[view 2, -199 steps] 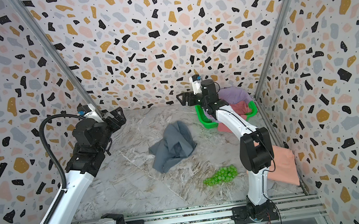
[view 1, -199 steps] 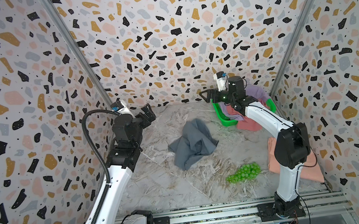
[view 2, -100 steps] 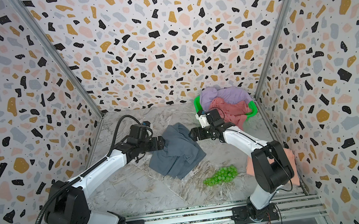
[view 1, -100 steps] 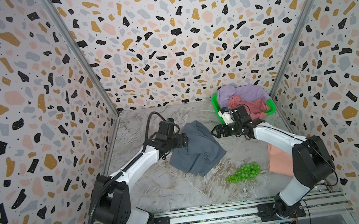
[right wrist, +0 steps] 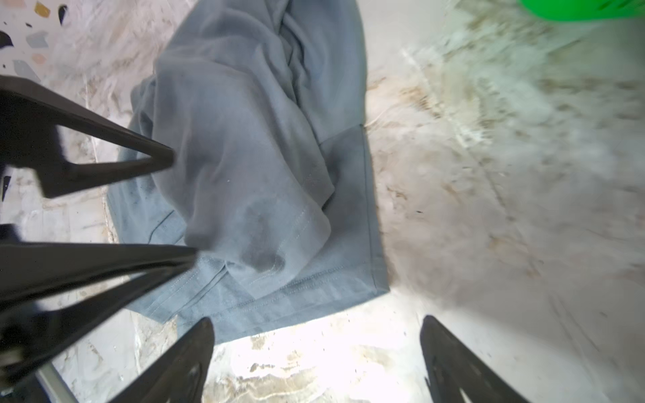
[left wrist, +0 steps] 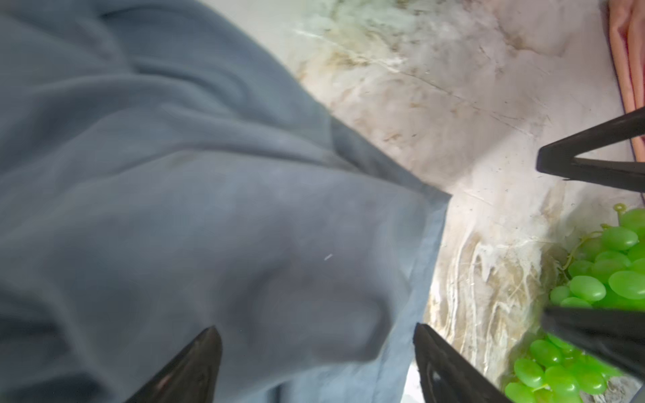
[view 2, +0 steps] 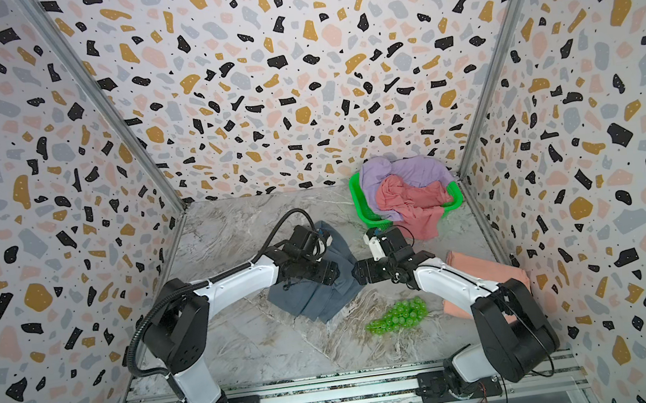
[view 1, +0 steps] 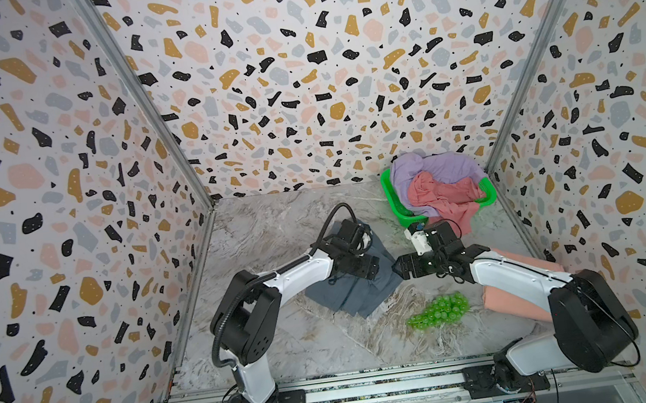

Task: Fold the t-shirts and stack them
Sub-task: 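Lift the grey t-shirt from the basket with the right gripper onto the table, then grasp the grey t-shirt edges with the left and right grippers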

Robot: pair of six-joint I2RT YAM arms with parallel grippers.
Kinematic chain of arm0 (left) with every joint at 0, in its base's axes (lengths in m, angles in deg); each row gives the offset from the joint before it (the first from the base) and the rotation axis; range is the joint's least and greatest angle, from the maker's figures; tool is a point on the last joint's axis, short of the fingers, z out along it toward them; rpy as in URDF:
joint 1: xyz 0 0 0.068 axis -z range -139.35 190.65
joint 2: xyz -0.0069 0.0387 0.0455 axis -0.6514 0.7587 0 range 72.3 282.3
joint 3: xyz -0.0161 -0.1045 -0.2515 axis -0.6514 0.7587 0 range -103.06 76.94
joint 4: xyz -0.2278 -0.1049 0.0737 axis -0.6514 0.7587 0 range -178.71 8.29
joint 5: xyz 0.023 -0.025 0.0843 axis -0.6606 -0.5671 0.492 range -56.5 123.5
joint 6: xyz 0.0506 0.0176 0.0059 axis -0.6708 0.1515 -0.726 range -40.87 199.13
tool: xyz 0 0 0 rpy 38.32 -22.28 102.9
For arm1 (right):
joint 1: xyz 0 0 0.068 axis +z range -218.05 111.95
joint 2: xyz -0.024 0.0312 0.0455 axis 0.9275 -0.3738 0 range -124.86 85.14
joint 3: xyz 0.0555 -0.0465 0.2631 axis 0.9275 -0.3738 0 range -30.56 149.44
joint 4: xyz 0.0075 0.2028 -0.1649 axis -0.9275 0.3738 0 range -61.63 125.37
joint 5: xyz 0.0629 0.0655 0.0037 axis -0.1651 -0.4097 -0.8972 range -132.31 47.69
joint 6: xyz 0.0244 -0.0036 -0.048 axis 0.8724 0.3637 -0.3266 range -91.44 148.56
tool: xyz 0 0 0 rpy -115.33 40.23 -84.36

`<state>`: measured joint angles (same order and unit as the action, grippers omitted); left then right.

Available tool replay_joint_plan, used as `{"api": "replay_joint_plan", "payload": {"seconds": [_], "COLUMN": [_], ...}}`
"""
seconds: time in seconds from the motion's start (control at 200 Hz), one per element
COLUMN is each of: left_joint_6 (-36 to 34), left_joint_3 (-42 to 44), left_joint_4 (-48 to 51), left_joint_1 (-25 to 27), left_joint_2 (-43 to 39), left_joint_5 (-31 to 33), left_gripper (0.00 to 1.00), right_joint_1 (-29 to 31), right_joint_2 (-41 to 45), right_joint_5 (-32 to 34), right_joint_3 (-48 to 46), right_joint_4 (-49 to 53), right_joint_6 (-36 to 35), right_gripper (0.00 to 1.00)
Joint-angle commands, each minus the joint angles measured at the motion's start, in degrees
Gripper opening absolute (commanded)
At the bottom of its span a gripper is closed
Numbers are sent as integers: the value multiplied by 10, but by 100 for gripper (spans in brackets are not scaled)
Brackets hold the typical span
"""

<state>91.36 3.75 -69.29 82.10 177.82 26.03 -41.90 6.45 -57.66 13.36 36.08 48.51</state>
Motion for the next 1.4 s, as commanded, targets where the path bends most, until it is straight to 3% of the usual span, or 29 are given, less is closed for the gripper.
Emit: {"api": "replay_joint_plan", "payload": {"seconds": [0.0,0.07,0.28,0.421,0.601,0.716,0.936,1.101,1.166,1.397], "left_joint_6": [-9,-2,-2,21,49,45,62,82,86,90], "left_joint_3": [-33,-44,-83,-110,-99,-62,2,21,20,6], "left_joint_4": [-5,-7,4,22,37,48,31,13,9,10], "left_joint_1": [19,26,17,-35,-171,-234,-257,-267,-270,-280], "left_joint_2": [33,48,36,-51,-165,-197,-213,-216,-214,-199], "left_joint_5": [21,33,37,16,-67,-67,-30,-25,-22,-28], "left_gripper": [76,63,0,0,0,0,0,0,0,0], "right_joint_1": [-1,-1,0,-1,2,14,48,85,98,122], "right_joint_2": [39,57,95,95,36,-19,-163,-246,-259,-257], "right_joint_5": [35,45,74,83,50,40,10,71,97,153], "right_joint_3": [-22,-34,-57,-58,-23,8,114,172,180,161], "right_joint_4": [-4,-2,0,-17,-60,-98,-120,-91,-74,-36], "right_joint_6": [19,23,27,23,2,-10,-37,-37,-31,-14], "right_gripper": [92,92,93,94,93,93,84,69,64,61]}}
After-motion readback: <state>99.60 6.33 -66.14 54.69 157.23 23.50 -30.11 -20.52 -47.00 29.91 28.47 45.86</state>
